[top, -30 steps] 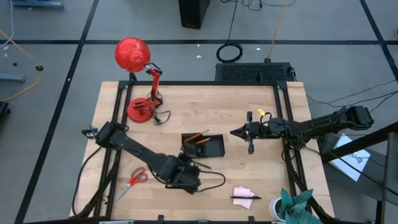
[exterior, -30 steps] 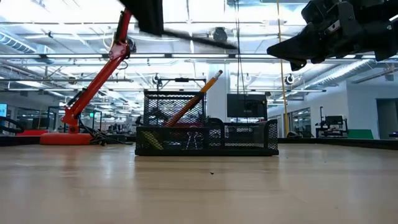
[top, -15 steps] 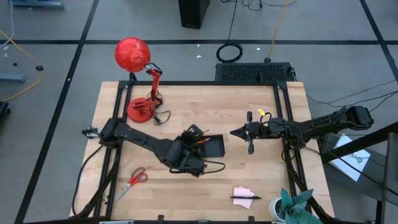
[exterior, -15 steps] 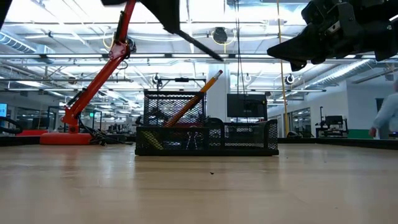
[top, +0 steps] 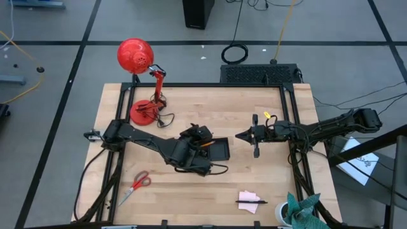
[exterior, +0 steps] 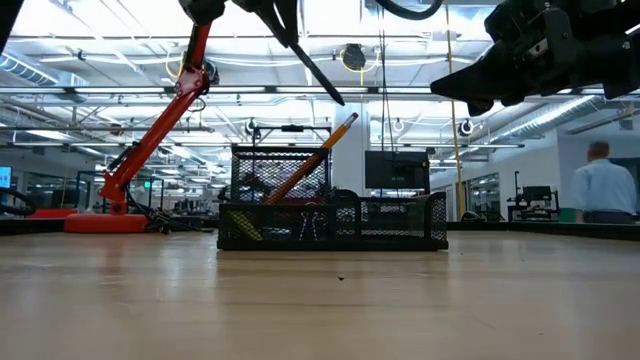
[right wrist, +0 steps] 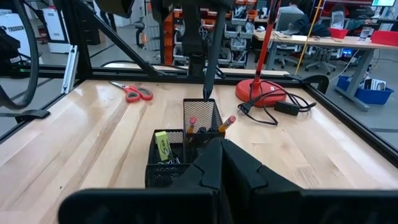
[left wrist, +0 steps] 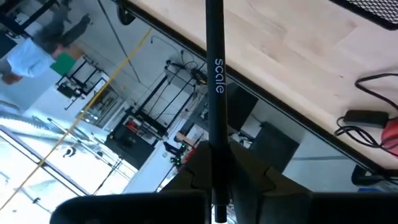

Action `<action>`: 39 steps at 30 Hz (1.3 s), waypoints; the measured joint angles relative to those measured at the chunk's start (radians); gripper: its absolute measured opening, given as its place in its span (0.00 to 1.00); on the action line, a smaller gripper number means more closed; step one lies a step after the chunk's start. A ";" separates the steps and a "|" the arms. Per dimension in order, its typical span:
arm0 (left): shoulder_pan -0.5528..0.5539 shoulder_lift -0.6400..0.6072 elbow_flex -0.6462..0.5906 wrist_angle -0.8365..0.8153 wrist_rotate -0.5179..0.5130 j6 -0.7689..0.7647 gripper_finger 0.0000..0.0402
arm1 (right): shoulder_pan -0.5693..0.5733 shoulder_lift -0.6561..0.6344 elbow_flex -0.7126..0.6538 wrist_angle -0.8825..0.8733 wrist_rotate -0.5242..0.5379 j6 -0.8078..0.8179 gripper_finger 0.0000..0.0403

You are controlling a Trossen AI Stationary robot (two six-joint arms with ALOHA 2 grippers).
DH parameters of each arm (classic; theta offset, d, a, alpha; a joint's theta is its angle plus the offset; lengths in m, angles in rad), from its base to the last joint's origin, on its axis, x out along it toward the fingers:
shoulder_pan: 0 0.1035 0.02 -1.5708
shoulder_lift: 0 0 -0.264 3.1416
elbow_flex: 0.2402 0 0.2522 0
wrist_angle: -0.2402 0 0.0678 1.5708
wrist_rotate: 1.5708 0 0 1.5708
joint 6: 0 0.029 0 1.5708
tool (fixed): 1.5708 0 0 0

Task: Pick and place office supplies into organizer
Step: Put the left pen into the desk organizer

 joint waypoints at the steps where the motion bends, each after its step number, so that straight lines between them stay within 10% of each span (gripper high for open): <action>1: -0.002 -0.002 0.000 0.000 0.006 0.000 0.06 | 0.000 0.000 0.000 -0.001 0.000 0.000 0.00; 10: -0.014 -0.020 -0.048 0.002 0.073 -0.013 0.05 | 0.000 0.000 0.000 -0.001 0.000 0.014 0.00; 24: -0.068 -0.289 -0.475 0.000 0.115 0.041 0.05 | 0.000 0.000 0.000 -0.006 0.000 0.041 0.00; 39: -0.045 -0.267 -0.504 0.045 -0.012 0.114 0.06 | 0.000 0.016 0.000 -0.007 0.001 0.060 0.00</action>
